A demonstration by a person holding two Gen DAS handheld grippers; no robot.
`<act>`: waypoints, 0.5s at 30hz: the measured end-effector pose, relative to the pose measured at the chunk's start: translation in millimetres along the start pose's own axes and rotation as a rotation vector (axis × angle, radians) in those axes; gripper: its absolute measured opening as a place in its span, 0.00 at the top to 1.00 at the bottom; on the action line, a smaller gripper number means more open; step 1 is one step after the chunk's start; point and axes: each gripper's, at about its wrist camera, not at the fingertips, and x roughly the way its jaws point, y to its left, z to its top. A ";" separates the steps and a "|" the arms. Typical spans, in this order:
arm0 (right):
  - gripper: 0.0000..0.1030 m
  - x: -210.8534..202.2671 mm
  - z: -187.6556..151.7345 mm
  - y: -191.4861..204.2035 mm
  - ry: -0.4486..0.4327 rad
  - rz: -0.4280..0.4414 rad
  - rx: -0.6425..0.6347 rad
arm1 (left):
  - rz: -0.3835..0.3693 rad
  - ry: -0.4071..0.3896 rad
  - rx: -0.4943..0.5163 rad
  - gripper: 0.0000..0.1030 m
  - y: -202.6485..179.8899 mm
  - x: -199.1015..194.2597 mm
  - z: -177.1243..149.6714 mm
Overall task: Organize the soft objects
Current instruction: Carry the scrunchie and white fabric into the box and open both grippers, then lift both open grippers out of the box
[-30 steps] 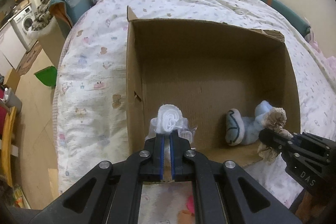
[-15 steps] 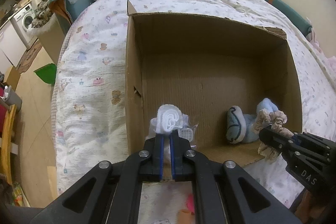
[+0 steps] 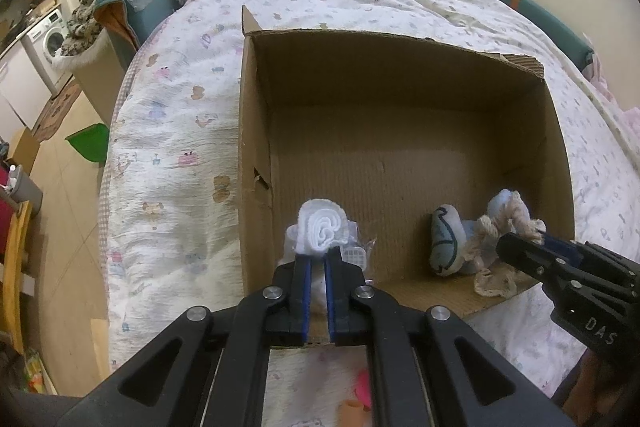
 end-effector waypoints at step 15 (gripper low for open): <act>0.00 -28.0 5.4 -13.1 -0.137 0.025 0.079 | -0.018 -0.057 -0.006 0.31 -6.6 -16.0 1.6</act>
